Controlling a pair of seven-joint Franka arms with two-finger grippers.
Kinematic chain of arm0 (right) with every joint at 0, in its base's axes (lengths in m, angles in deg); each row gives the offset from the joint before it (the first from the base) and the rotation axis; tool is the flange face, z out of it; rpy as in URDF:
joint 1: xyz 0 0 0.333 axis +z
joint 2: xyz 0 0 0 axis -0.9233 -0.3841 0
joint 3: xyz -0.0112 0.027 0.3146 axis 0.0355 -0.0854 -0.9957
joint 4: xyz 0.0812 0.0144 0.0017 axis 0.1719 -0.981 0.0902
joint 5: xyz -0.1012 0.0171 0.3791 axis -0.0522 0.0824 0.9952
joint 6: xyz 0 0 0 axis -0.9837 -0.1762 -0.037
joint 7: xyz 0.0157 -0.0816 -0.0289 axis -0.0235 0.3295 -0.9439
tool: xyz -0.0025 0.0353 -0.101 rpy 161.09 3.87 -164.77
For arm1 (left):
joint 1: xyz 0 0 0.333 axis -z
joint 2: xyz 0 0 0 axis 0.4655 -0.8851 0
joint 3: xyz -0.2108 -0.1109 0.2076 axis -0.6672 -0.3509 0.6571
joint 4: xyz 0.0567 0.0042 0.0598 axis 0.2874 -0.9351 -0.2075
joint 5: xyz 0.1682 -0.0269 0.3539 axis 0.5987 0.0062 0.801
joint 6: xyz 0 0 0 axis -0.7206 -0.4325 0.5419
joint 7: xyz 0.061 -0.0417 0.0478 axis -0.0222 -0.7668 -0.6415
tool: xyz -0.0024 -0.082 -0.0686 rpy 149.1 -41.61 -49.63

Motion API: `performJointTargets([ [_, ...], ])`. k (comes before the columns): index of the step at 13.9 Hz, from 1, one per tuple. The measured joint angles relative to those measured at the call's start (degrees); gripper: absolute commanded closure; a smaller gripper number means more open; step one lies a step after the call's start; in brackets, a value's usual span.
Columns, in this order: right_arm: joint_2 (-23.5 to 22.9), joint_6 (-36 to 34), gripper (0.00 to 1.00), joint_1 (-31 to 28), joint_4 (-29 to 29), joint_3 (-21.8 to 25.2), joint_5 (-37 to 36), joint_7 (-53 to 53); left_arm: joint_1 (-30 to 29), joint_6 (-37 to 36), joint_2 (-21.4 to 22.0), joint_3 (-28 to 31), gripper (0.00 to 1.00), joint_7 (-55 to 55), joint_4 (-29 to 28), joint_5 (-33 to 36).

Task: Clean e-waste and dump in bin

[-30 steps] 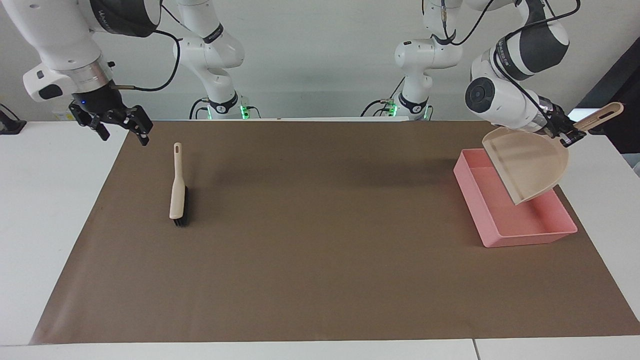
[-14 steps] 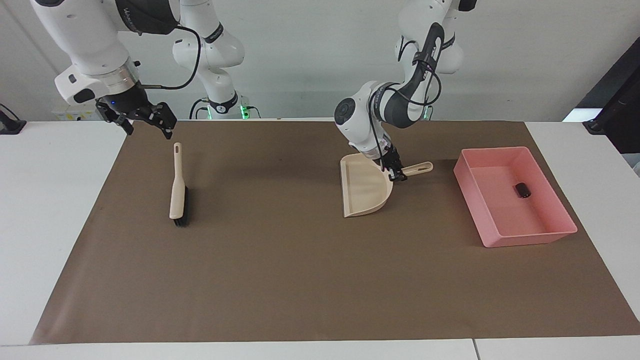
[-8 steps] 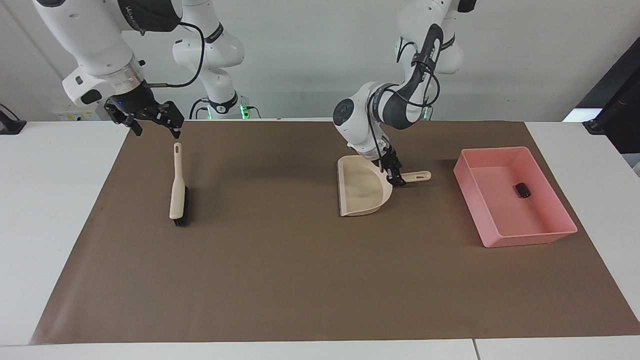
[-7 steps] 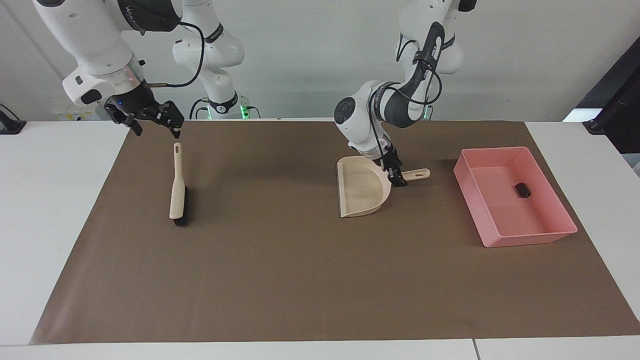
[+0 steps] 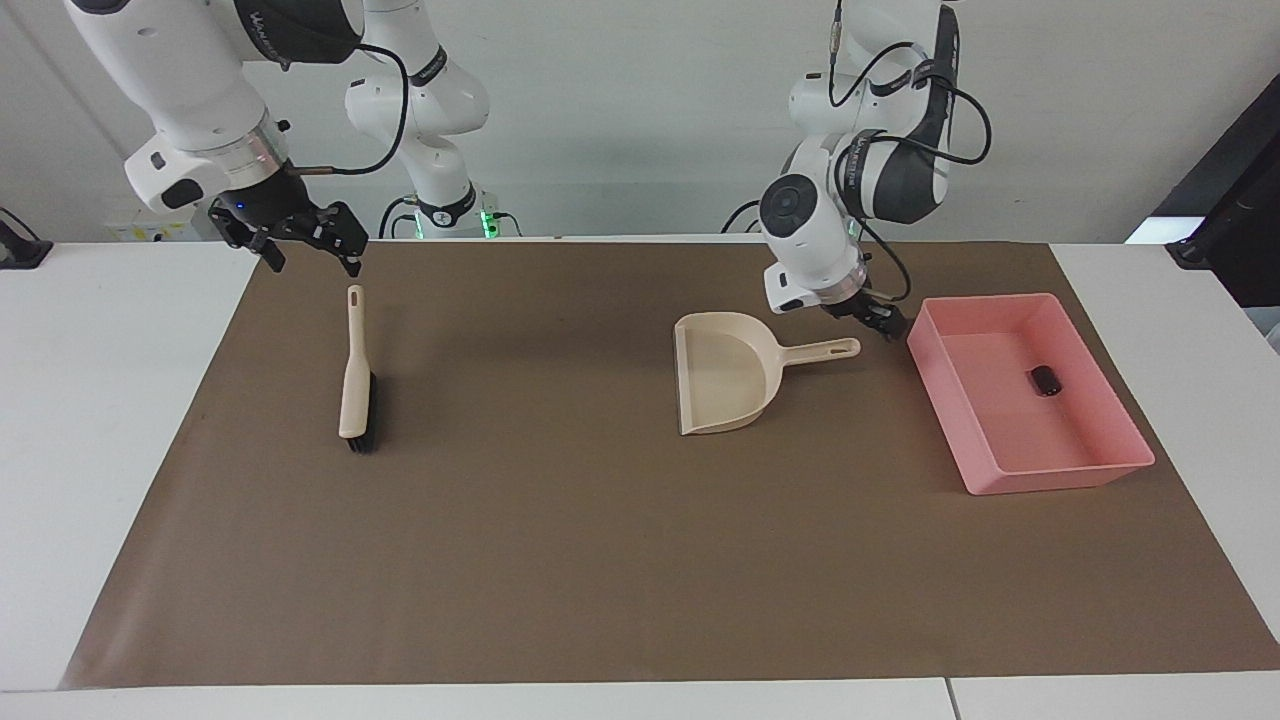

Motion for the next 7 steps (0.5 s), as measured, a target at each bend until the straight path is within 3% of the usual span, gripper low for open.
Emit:
performJointTargets([
  [3, 0.0, 0.0, 0.0, 0.0, 0.0, 0.0, 0.0, 0.0, -9.5, 0.0, 1.7, 0.3, 0.02, -2.4, 3.2, -8.5],
  [7, 0.0, 0.0, 0.0, 0.0, 0.0, 0.0, 0.0, 0.0, -19.0, -2.1, 2.6, 0.5, 0.02, -4.4, 13.2, -17.3],
])
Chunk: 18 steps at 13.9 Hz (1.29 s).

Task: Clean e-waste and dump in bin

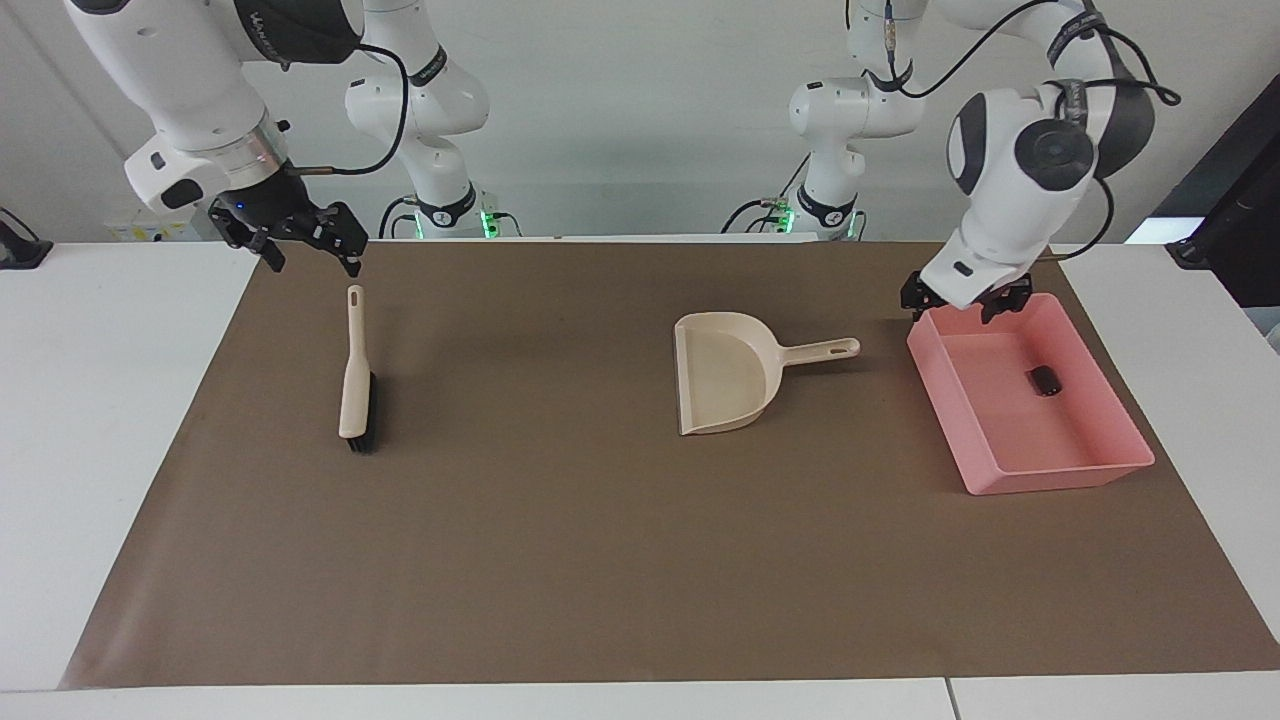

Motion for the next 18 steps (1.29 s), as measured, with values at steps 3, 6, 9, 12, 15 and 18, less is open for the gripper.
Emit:
performJointTargets([
  [3, 0.0, -0.2, 0.0, 0.0, -0.1, 0.0, 0.0, 0.0, -4.0, -3.1, 0.1, 0.1, 0.02, -0.4, 8.2, -4.4],
  [6, 0.0, -0.2, 0.0, 0.0, -0.1, 0.0, 0.0, 0.0, -5.1, -7.0, -0.4, 0.1, 0.02, -1.0, 14.9, -6.0],
  [9, 0.0, 0.4, 0.0, 0.4, -0.1, -0.3, 0.1, 0.0, -5.3, -9.4, -0.6, 0.1, 0.02, -1.1, 17.9, -6.1],
  [12, 0.0, 3.9, 0.0, 0.9, -0.1, -0.8, 0.2, 0.0, -5.3, -10.1, -0.8, 0.1, 0.02, -1.1, 17.8, -6.1],
  [15, 0.0, 3.7, 0.0, 0.6, 0.1, -0.6, 0.1, 0.1, -5.3, -10.1, -0.9, 0.0, 0.02, -1.1, 17.5, -6.1],
  [18, 0.0, 1.3, 0.0, 0.4, 1.0, 0.0, -0.2, 0.1, -5.3, -10.1, -0.9, 0.0, 0.02, -2.0, 17.2, -6.1],
])
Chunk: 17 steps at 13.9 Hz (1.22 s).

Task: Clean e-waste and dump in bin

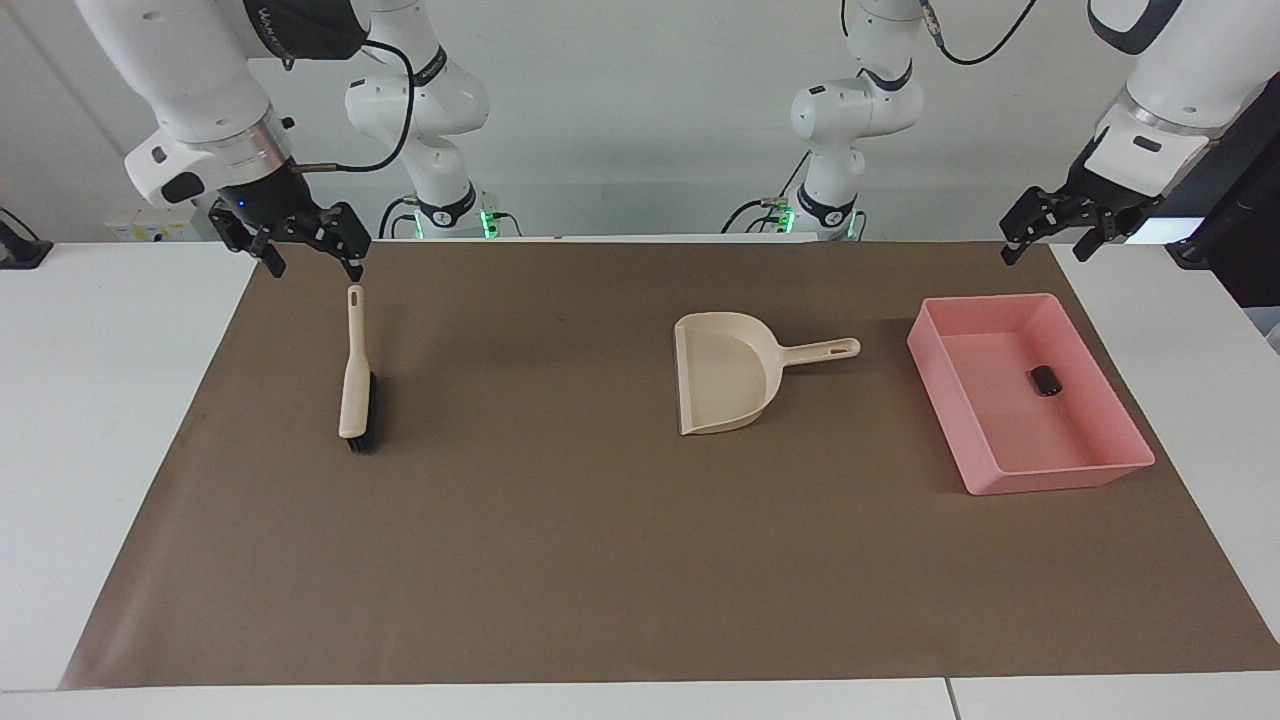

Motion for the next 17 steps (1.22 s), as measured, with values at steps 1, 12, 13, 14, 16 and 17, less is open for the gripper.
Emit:
performJointTargets([
  [1, 0.0, -0.4, 0.0, 0.0, 0.1, 0.0, 0.0, 0.0, 0.0, 0.0, 0.0, 0.0, 0.02, -0.6, 0.0, 0.0],
  [12, 0.0, -1.0, 0.0, -5.9, 0.0, -4.2, -0.6, 0.1, 0.0, 0.0, 0.0, -0.1, 0.02, -1.1, 0.0, 0.0],
  [13, 0.0, -1.0, 0.0, -6.0, 0.0, -4.5, -0.6, 0.1, 0.0, 0.0, 0.0, -0.1, 0.02, -1.1, 0.0, 0.0],
  [14, 0.0, -1.0, 0.0, -6.1, 0.0, -4.6, -0.6, 0.2, 0.0, 0.0, 0.0, -0.1, 0.02, -1.1, 0.0, 0.0],
  [16, 0.0, -1.0, 0.0, -6.3, 0.0, -4.7, -0.6, 0.2, 0.0, 0.0, 0.0, -0.1, 0.02, -1.0, 0.0, 0.0],
  [17, 0.0, -1.0, 0.0, -6.3, 0.0, -4.8, -0.6, 0.2, 0.0, 0.0, 0.0, -0.1, 0.02, -0.9, 0.0, 0.0],
])
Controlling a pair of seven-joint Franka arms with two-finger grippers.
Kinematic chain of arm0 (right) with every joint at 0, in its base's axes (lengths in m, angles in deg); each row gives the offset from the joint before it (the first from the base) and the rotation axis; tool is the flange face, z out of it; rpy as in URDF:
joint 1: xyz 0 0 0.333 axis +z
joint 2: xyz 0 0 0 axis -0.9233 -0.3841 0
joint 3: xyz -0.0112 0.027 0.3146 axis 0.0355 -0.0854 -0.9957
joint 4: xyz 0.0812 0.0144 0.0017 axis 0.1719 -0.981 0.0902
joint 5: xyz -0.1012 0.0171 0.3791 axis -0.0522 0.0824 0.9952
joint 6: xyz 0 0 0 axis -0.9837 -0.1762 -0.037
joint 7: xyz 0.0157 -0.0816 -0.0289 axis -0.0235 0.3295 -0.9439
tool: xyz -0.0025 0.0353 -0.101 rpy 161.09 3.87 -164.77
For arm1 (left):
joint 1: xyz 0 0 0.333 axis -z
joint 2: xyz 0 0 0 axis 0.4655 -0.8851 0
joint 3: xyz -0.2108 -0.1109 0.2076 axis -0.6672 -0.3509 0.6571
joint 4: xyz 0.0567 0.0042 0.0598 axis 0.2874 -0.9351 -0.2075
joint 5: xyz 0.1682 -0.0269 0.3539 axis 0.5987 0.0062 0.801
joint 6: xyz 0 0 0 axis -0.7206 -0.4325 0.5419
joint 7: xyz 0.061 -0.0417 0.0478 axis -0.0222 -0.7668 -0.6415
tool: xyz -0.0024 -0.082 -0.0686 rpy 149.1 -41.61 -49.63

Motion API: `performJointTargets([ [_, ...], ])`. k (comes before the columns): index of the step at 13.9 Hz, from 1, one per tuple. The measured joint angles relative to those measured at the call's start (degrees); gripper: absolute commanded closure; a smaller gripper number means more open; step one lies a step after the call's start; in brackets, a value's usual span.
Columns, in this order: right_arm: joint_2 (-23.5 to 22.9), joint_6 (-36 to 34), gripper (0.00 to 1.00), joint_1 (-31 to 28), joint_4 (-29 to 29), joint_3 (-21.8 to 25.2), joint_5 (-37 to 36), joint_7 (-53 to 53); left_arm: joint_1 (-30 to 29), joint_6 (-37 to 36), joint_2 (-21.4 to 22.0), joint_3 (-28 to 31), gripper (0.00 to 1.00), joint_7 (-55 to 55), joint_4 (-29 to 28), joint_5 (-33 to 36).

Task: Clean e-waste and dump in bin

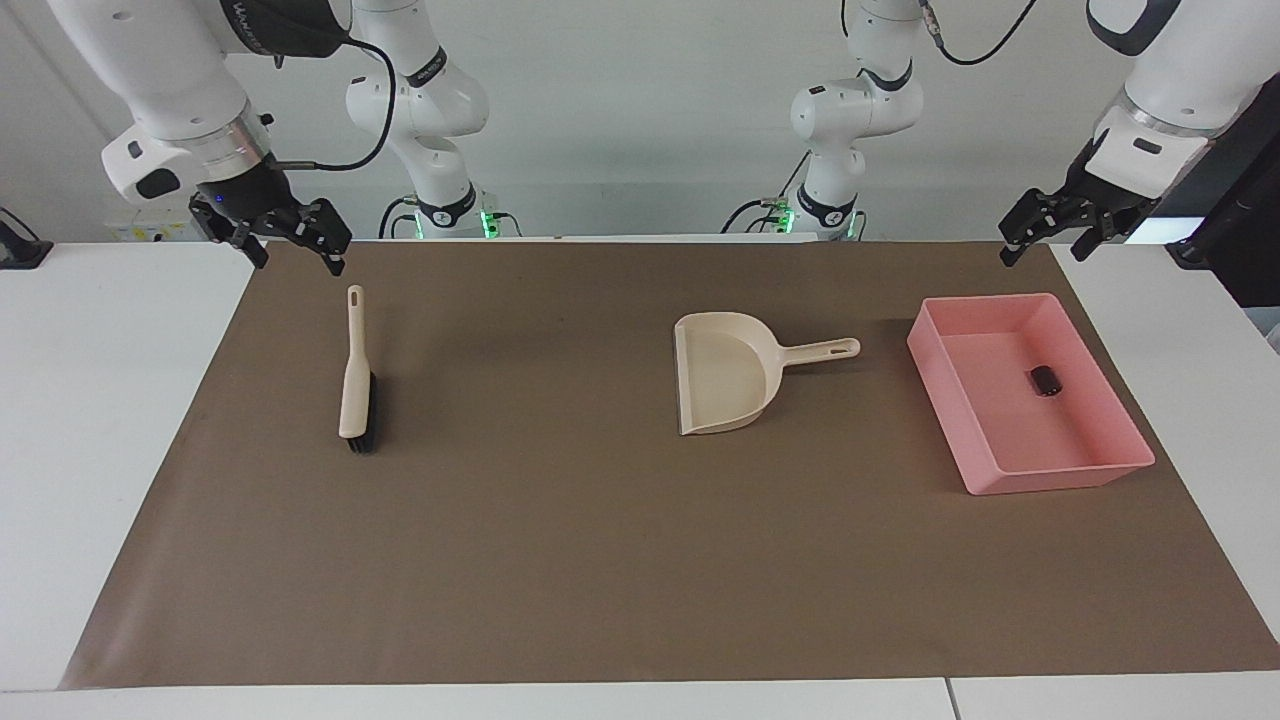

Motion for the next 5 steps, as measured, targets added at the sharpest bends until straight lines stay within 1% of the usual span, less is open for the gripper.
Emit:
performJointTargets([
  [5, 0.0, 0.0, 0.0, 0.0, 0.0, -0.2, 0.0, 0.0, 0.0, 0.0, 0.0, 0.0, 0.02, 0.0, 0.0, 0.0],
])
